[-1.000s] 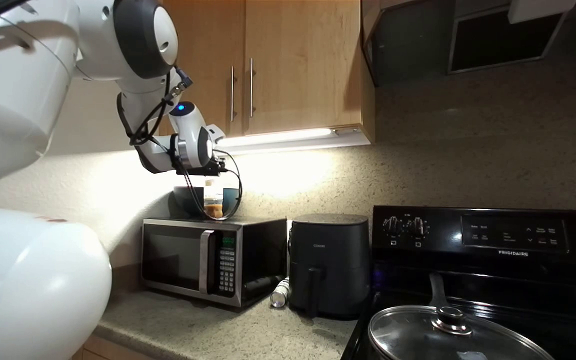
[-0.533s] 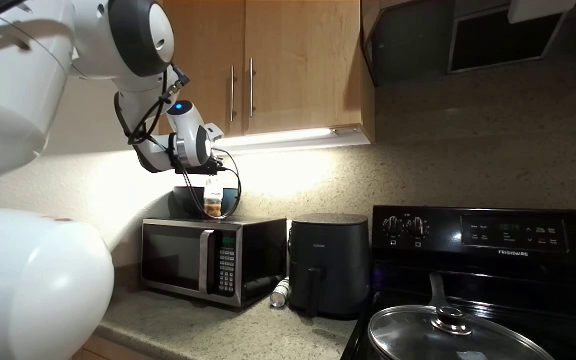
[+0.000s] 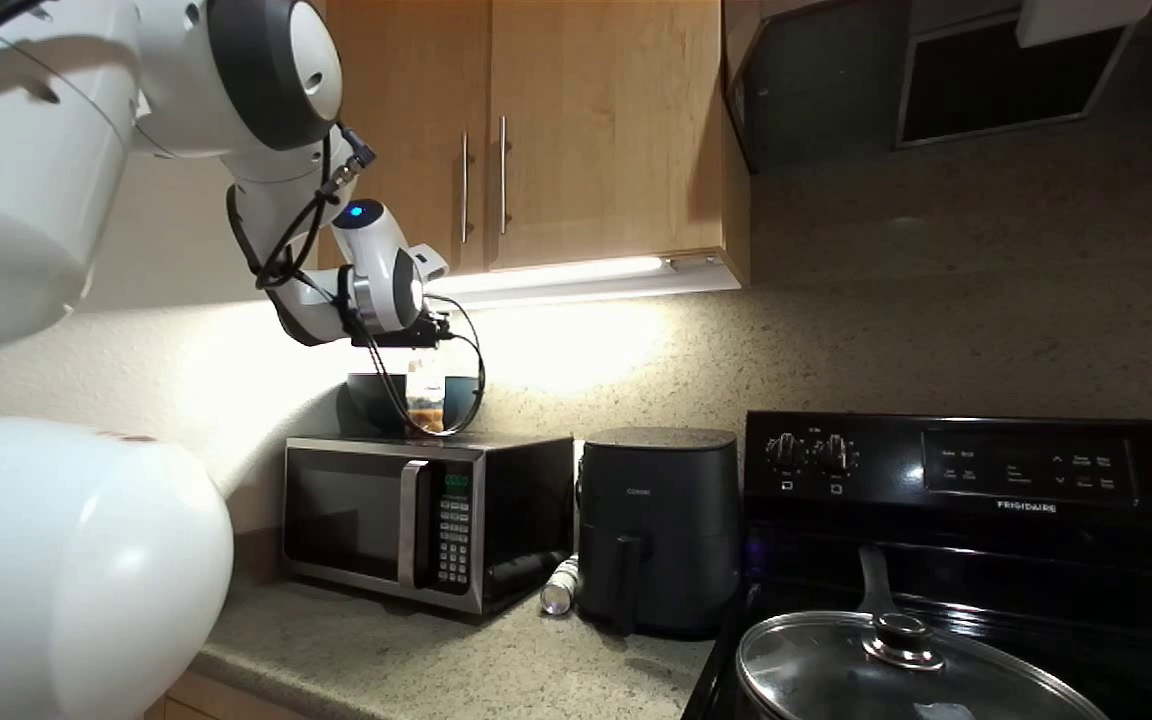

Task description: Pick up the bottle and put it on the counter

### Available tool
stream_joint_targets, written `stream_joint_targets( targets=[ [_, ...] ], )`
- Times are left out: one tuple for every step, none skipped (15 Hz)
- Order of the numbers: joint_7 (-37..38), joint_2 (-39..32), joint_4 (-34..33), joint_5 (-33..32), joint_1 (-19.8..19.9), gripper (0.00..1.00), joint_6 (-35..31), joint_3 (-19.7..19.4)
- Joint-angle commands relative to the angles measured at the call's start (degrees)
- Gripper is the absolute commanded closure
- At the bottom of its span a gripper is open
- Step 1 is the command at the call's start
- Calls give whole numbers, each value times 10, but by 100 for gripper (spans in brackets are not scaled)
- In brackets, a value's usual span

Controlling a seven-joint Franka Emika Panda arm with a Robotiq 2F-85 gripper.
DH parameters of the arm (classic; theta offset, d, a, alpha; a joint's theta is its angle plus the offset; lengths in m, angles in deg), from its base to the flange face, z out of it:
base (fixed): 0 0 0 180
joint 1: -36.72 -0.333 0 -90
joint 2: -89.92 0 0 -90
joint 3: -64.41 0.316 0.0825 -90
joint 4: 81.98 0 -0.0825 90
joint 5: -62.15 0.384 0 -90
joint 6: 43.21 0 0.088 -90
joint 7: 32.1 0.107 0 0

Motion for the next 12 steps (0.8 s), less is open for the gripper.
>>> stream_joint_targets(
  targets=[
    [11,9,8,-13,-20,27,1,-17],
    [14,9,8,-15,-27,19,-1,-24],
    [16,8,7,-18,-34,13,-3,-32],
    [18,7,5,-20,-42,6,-7,-40],
    [20,5,3,-22,-52,2,-12,-51],
    [17,4,2,-20,-57,0,-19,-55],
    [18,1,1,-18,-65,0,-25,-64],
    [14,-1,-1,-14,-67,0,-31,-66],
    [11,-3,-2,-12,-71,0,-36,-70],
    [8,-6,-3,-10,-71,0,-43,-71],
    [6,-8,-4,-8,-71,0,-46,-72],
    [6,-10,-5,-5,-70,0,-49,-73]
  ],
)
